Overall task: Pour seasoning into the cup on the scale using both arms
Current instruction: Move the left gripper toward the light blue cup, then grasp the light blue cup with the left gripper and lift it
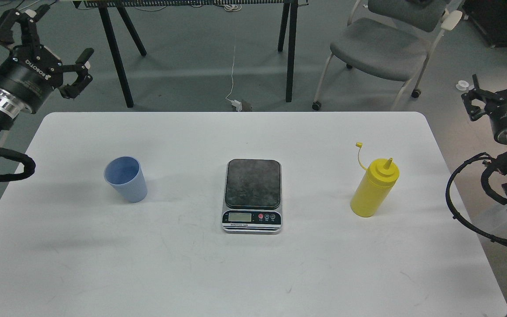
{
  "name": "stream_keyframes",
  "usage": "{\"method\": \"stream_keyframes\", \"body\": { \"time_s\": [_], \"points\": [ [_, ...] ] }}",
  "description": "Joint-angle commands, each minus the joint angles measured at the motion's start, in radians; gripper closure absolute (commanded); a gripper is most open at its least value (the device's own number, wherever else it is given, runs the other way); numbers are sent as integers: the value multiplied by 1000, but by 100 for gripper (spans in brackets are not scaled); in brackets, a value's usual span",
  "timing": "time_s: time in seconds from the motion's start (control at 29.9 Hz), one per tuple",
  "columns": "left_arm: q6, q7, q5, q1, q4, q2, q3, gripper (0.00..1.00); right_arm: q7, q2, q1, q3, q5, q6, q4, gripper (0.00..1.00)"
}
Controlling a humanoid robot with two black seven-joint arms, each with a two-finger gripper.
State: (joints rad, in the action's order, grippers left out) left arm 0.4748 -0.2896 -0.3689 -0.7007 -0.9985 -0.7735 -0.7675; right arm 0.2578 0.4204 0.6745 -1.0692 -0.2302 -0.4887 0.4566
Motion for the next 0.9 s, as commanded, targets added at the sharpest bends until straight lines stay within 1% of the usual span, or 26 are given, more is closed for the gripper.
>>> {"method": "stream_keyframes", "body": {
  "time_s": [0.0,0.07,0.2,0.27,0.3,0.4,0.53,0.6,0.67,0.77,0.87],
  "points": [
    [4,-31,-414,-19,-72,-69,-6,1,0,14,-19,-3,-1,0,19,0],
    [2,-54,-569,-29,-103,-96,-1,1,0,26,-23,-5,0,0,20,0],
    [-2,-59,-864,-33,-137,-119,7,5,-2,47,-24,-5,0,0,20,0],
    [-7,-71,-1017,-28,-138,-119,13,9,-2,51,-24,-5,0,0,20,0],
    [-16,-85,-1092,-25,-138,-116,16,9,-2,51,-24,-5,0,0,20,0],
    [-99,-134,-1333,-17,-137,-107,60,10,-2,51,-24,-3,0,0,24,0],
    [-226,-163,-1481,-22,-117,-116,223,14,-2,54,-26,-3,0,0,42,0],
    [-281,-166,-1489,-28,-69,-103,308,19,-2,55,-29,-3,0,0,43,0],
    [-324,-169,-1492,-31,7,-66,379,19,-2,57,-30,-3,0,0,43,0],
    [-387,-187,-1506,-39,113,8,464,21,-2,57,-35,-3,0,0,43,0],
    [-452,-191,-1524,-52,199,48,546,26,-3,58,-36,-3,0,0,45,0]
  ]
}}
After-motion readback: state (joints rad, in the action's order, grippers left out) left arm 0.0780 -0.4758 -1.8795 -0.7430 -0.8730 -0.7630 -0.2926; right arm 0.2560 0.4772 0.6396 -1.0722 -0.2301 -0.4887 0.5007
